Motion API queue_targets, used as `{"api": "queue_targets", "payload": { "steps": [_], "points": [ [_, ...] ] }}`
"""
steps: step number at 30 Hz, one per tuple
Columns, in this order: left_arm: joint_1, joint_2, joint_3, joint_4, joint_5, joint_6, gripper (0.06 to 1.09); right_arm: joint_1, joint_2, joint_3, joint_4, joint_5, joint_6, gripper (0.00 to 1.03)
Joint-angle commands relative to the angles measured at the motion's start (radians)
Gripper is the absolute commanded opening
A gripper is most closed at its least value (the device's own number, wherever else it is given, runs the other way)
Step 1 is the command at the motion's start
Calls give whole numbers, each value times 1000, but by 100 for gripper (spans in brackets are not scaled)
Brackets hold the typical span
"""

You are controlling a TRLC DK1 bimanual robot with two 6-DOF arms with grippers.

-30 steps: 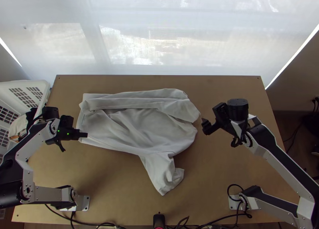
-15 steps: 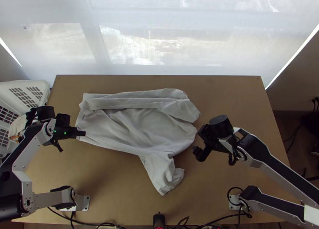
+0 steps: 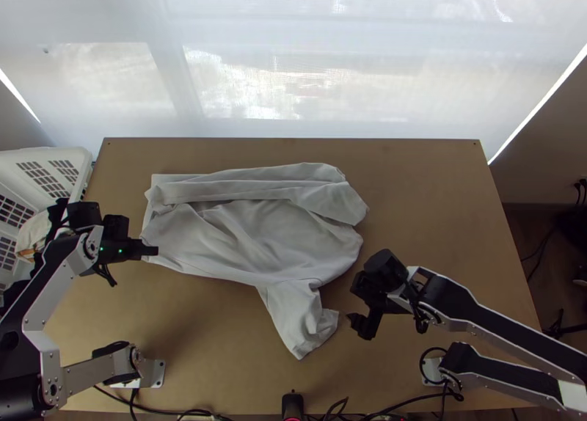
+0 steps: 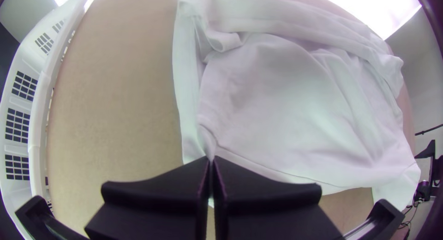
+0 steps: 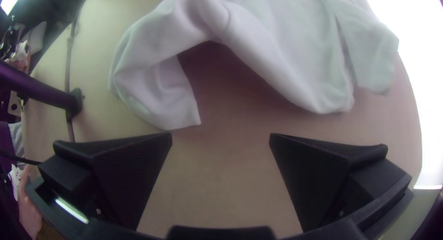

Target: Fold the t-shirt

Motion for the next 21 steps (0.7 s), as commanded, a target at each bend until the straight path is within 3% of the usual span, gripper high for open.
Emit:
{"api": "queue_targets", "payload": {
  "steps": [1, 21],
  "points": [
    [-7, -21, -13, -2, -6, -13, 9, 71, 94, -18, 86, -8, 6, 98],
    [-6, 27, 44, 9, -10, -10, 9, 133, 223, 11, 166, -8, 48, 93]
  ]
}}
